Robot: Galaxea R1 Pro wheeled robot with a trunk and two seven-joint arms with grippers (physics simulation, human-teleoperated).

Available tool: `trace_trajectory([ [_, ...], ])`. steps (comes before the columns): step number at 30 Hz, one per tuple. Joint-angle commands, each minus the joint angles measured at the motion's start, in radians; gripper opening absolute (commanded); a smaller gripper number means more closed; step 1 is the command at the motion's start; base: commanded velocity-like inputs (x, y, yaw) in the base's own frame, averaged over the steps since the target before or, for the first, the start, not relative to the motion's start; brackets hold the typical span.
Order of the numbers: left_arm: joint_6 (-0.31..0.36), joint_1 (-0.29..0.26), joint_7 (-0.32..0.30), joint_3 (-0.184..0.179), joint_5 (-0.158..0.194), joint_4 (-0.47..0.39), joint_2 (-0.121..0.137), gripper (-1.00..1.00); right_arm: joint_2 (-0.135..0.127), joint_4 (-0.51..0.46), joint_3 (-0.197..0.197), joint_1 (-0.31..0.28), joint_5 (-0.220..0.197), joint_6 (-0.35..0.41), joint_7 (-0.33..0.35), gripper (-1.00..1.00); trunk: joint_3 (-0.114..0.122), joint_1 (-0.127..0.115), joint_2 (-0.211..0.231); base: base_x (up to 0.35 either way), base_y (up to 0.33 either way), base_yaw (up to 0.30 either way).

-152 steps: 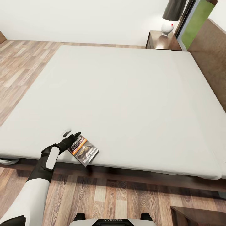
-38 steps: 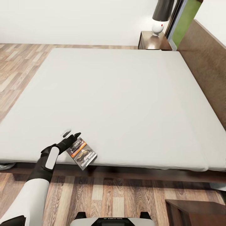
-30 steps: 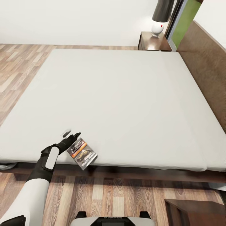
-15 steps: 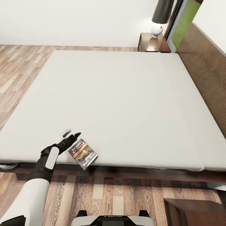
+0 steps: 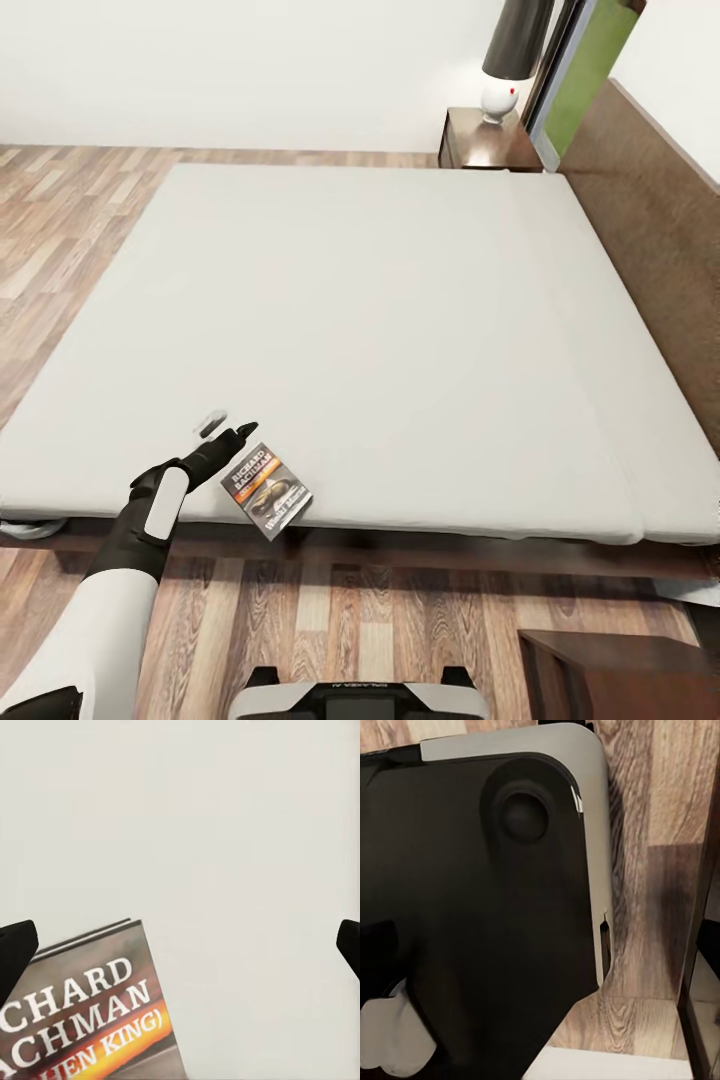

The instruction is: In the bedroom, move the book from the bed onto either nightstand, and place the two sandals side by side next to the bed.

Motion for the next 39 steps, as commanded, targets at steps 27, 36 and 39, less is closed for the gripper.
trace_trajectory([
  [27,0.024,0.008,-0.001,0.002,0.001,0.003,0.026,1.00,0.002,0.004,-0.007,-0.001,0.009,-0.009,-0.001,1.00,0.084,-0.104,0.189,0.000,0.000,0.000],
  [36,0.122,0.029,-0.001,-0.001,-0.006,0.003,0.033,1.00,0.001,0.004,-0.007,-0.001,0.009,-0.009,0.000,1.00,0.112,-0.138,0.252,0.000,0.000,0.000],
  [39,0.129,0.054,0.000,-0.003,-0.011,0.003,0.033,1.00,0.000,0.004,-0.007,-0.001,0.009,-0.009,0.000,1.00,0.122,-0.150,0.273,0.000,0.000,0.000],
])
